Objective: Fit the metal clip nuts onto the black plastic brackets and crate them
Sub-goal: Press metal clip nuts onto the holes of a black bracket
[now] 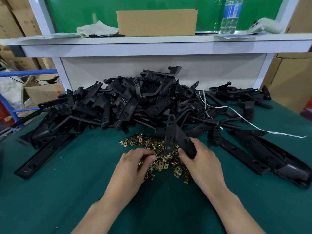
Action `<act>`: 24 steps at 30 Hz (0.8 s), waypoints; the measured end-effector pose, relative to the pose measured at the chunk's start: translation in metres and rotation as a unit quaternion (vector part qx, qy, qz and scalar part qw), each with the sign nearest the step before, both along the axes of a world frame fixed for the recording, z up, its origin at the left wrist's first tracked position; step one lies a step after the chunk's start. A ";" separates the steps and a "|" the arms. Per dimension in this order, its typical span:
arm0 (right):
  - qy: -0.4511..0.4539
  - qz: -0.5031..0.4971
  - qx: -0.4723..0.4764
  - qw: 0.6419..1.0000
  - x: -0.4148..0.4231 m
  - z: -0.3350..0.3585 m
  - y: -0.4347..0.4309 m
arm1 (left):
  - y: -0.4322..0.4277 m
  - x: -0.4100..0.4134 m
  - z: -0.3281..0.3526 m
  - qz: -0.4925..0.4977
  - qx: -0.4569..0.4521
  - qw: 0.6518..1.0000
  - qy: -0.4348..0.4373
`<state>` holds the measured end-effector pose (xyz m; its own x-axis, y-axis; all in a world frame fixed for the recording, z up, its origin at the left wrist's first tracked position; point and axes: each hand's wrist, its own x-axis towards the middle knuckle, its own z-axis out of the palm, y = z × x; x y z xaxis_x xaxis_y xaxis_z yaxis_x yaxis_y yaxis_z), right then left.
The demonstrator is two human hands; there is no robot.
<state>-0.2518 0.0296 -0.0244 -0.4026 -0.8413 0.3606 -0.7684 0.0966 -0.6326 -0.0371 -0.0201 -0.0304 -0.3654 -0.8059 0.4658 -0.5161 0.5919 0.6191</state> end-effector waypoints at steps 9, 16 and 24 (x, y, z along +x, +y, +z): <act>-0.019 0.002 -0.013 1.000 0.001 0.004 0.001 | 0.000 -0.001 -0.001 0.002 0.011 1.000 0.020; -0.165 0.143 -0.055 0.974 0.019 0.016 0.004 | 0.007 -0.011 0.006 -0.044 0.030 0.996 0.073; -0.251 0.258 -0.002 0.933 0.030 0.017 0.007 | 0.021 -0.018 0.012 -0.057 0.069 0.986 0.138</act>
<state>-0.2219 0.0366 -0.0072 -0.0629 -0.9688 0.2398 -0.3183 -0.2082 -0.9248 -0.0553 0.0006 -0.0188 -0.3317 -0.8294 0.4496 -0.2508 0.5369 0.8055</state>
